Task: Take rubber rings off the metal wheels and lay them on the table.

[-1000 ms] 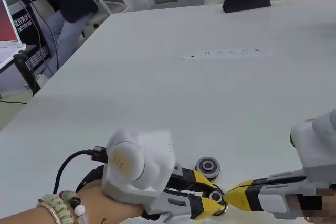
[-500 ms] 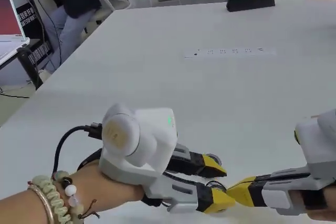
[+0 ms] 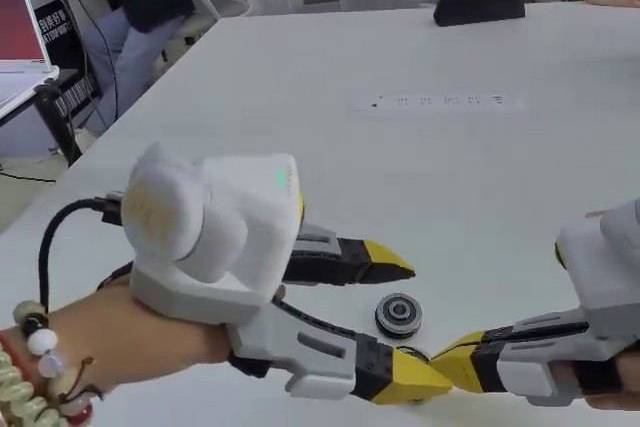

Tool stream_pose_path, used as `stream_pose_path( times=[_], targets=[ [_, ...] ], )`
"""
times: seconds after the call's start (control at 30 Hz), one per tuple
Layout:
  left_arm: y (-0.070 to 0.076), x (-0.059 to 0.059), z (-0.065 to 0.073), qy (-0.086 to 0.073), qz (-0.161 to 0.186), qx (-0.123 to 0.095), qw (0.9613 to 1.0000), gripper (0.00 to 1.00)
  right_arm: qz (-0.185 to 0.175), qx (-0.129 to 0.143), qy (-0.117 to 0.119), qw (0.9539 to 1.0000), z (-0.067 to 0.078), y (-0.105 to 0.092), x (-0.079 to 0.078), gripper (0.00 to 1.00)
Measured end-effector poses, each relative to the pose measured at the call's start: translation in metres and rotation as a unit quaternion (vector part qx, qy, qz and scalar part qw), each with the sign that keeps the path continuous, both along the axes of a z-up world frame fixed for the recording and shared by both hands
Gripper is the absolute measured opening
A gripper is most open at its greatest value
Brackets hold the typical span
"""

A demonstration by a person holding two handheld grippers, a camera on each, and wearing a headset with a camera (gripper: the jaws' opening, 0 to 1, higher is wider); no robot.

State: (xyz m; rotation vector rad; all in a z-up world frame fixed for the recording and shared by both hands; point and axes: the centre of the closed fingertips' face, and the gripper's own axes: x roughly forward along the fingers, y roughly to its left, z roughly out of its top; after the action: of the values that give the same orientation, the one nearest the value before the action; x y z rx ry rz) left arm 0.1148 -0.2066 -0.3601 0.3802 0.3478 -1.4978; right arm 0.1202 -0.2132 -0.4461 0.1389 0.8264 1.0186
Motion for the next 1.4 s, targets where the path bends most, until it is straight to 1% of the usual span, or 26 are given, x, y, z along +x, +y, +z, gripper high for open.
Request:
stream_pose_path(
  times=[0.03, 0.13, 0.23, 0.33, 0.43, 0.5, 0.57, 0.6, 0.7, 0.8, 1.03, 1.13, 1.27, 1.4],
  targets=[
    [0.006, 0.002, 0.001, -0.003, 0.007, 0.003, 1.0000, 0.55, 0.001, -0.001, -0.001, 1.0000, 0.001, 0.000, 0.000, 0.00],
    [0.020, 0.005, 0.005, -0.007, 0.020, 0.003, 0.9998, 0.62, 0.006, -0.002, -0.004, 1.0000, 0.004, 0.001, 0.000, 0.00],
    [0.035, 0.008, 0.008, -0.011, 0.035, 0.006, 0.9993, 0.65, 0.009, -0.002, -0.008, 0.9999, 0.007, 0.002, 0.000, 0.00],
    [0.054, 0.012, 0.012, -0.018, 0.054, 0.011, 0.9983, 0.70, 0.008, 0.002, -0.011, 0.9999, 0.014, 0.003, 0.003, 0.00],
    [0.067, 0.014, 0.017, -0.018, 0.073, 0.007, 0.9971, 0.75, 0.008, 0.003, -0.015, 0.9999, 0.017, 0.003, 0.005, 0.00],
    [0.077, 0.015, 0.021, -0.023, 0.086, 0.005, 0.9960, 0.77, 0.009, 0.001, -0.019, 0.9998, 0.020, 0.004, 0.006, 0.00],
    [0.085, 0.015, 0.023, -0.023, 0.099, 0.003, 0.9949, 0.79, 0.013, 0.000, -0.024, 0.9996, 0.023, 0.005, 0.007, 0.00],
    [0.086, 0.015, 0.023, -0.022, 0.100, 0.003, 0.9947, 0.79, 0.014, -0.001, -0.025, 0.9996, 0.023, 0.005, 0.007, 0.00],
    [0.099, 0.013, 0.022, -0.020, 0.118, 0.002, 0.9928, 0.81, 0.020, 0.000, -0.030, 0.9993, 0.028, 0.009, 0.008, 0.00],
    [0.107, 0.013, 0.021, -0.019, 0.133, 0.002, 0.9909, 0.82, 0.028, 0.002, -0.034, 0.9990, 0.032, 0.014, 0.008, 0.00],
    [0.121, 0.005, 0.014, -0.007, 0.158, 0.002, 0.9874, 0.83, 0.051, 0.006, -0.044, 0.9977, 0.042, 0.027, 0.009, 0.00],
    [0.127, 0.001, 0.011, 0.000, 0.167, 0.002, 0.9860, 0.83, 0.060, 0.002, -0.048, 0.9970, 0.044, 0.033, 0.009, 0.00],
    [0.133, -0.002, 0.008, 0.008, 0.181, 0.000, 0.9834, 0.83, 0.072, -0.003, -0.051, 0.9961, 0.044, 0.038, 0.009, 0.00],
    [0.137, -0.006, 0.005, 0.014, 0.189, 0.002, 0.9819, 0.83, 0.080, -0.003, -0.051, 0.9955, 0.045, 0.044, 0.010, 0.00]
  ],
)
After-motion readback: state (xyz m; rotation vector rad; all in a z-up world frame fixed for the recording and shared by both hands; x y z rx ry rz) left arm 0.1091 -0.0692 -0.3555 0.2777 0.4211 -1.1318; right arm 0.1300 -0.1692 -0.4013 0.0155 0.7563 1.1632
